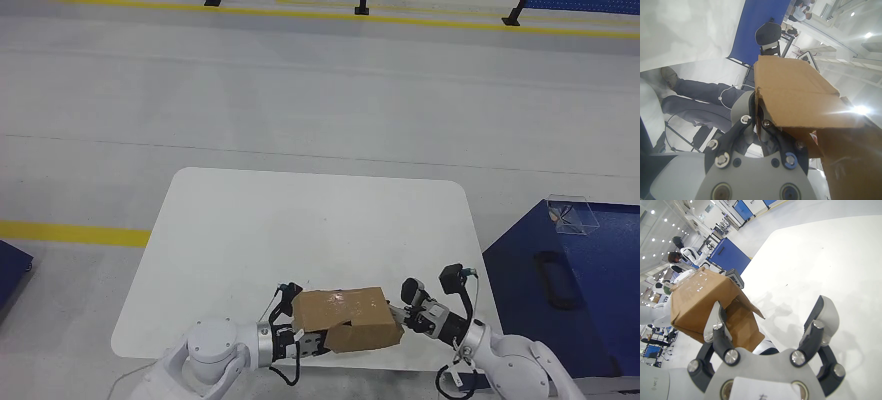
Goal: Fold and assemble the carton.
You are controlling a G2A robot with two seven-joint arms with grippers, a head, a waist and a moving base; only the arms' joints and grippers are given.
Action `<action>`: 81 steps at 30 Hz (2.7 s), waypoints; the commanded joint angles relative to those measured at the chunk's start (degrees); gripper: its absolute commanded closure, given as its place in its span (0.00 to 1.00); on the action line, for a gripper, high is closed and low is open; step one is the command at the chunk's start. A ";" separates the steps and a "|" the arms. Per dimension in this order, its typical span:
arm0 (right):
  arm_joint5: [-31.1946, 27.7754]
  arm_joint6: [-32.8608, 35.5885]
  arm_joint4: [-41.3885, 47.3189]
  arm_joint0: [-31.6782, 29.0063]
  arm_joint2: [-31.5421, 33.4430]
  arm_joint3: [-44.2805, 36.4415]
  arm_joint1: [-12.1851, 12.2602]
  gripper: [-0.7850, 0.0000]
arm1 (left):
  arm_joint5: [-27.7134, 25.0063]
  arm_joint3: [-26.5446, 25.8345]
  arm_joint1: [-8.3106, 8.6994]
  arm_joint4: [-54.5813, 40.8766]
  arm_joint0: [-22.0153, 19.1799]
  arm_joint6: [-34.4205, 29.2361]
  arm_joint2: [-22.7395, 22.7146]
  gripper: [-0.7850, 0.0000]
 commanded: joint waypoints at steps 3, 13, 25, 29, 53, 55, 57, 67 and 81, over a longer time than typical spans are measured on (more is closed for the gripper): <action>-0.21 0.06 0.36 0.11 0.20 0.48 0.00 0.00 | -0.44 -0.02 0.01 0.02 0.24 0.29 -0.11 1.00; -0.77 0.40 0.55 0.09 -0.35 0.10 -0.06 0.00 | -1.56 -0.67 -0.02 1.44 0.83 1.96 0.11 1.00; -1.97 -2.40 2.00 -1.80 4.39 -1.10 0.18 0.00 | -6.27 -1.58 -0.10 1.96 2.01 6.24 -1.50 1.00; -2.84 -2.91 2.41 -3.66 6.59 -1.96 0.31 0.00 | -9.01 -1.71 -0.10 1.69 2.95 7.84 -2.61 1.00; 0.36 -5.49 -6.09 -1.18 -1.43 -1.71 -0.72 0.00 | -11.63 -1.17 -0.59 2.91 4.02 7.16 -1.65 1.00; 0.58 -6.36 -6.99 -1.22 -0.86 -1.55 -0.73 0.00 | -11.67 -1.14 -0.62 2.83 4.09 7.31 -1.73 1.00; 0.84 -7.64 -8.00 -1.32 -0.38 -1.55 -0.76 0.00 | -11.75 -1.17 -0.66 2.81 4.20 7.55 -1.77 1.00; 11.68 -20.54 -29.68 -0.23 -0.65 -3.82 -1.48 0.00 | -12.11 -1.42 -0.94 3.90 4.25 8.53 -1.17 1.00; 16.99 -22.16 -41.23 2.19 -6.19 -3.29 -2.56 0.00 | -11.81 -0.99 -1.21 3.57 4.46 9.38 -1.51 1.00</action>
